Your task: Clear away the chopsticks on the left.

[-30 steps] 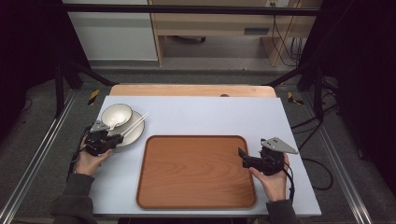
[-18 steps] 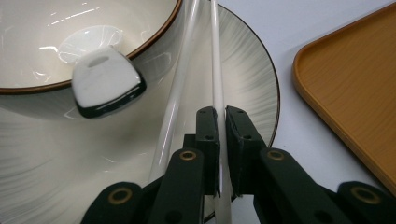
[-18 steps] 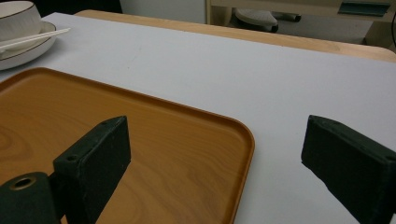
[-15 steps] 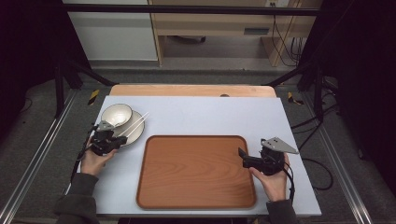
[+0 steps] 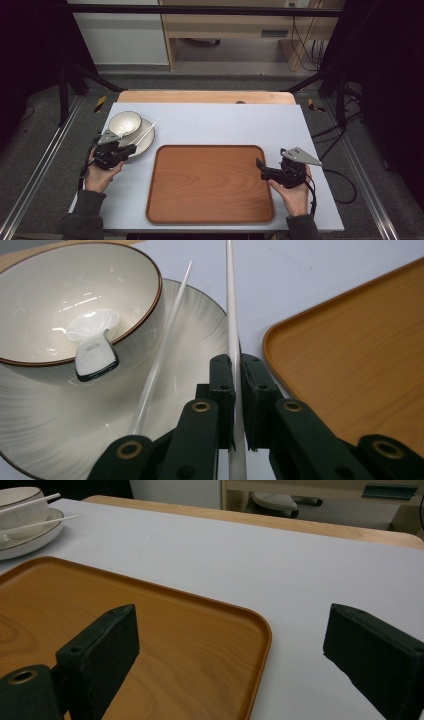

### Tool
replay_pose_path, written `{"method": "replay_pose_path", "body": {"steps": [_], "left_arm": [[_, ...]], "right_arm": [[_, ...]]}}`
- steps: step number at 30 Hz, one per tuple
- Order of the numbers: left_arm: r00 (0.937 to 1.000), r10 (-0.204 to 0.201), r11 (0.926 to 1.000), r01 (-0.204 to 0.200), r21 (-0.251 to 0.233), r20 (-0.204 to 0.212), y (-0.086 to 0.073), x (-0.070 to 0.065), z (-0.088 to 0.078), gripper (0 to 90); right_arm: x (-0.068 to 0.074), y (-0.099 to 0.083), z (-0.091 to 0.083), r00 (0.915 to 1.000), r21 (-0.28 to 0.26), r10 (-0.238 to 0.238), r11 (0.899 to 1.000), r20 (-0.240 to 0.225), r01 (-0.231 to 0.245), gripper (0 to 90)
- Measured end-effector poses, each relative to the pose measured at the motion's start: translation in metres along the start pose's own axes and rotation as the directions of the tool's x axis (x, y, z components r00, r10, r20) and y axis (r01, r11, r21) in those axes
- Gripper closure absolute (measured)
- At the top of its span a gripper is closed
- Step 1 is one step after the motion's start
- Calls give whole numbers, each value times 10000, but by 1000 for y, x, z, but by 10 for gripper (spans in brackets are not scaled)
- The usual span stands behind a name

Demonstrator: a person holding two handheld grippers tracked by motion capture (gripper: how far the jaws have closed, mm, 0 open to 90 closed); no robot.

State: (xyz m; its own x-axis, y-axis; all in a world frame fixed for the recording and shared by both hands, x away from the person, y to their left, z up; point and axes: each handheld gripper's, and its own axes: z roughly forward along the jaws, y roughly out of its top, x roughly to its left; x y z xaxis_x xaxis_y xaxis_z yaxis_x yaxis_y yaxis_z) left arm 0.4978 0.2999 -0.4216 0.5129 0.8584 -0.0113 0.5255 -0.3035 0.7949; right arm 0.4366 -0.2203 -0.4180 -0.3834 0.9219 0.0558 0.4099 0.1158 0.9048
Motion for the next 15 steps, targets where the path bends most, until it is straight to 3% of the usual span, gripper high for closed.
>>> {"method": "replay_pose_path", "body": {"steps": [8,15], "left_arm": [[9998,26,9986,-36,-524,-185,2,-29,-20,845],[9995,-179,9962,156,-852,-268,4,-59,-22,845]], "right_arm": [[-1,1,-1,10000,-68,-17,10000,41,17,75],[0,1,-1,10000,-25,16,10000,35,-16,74]]}}
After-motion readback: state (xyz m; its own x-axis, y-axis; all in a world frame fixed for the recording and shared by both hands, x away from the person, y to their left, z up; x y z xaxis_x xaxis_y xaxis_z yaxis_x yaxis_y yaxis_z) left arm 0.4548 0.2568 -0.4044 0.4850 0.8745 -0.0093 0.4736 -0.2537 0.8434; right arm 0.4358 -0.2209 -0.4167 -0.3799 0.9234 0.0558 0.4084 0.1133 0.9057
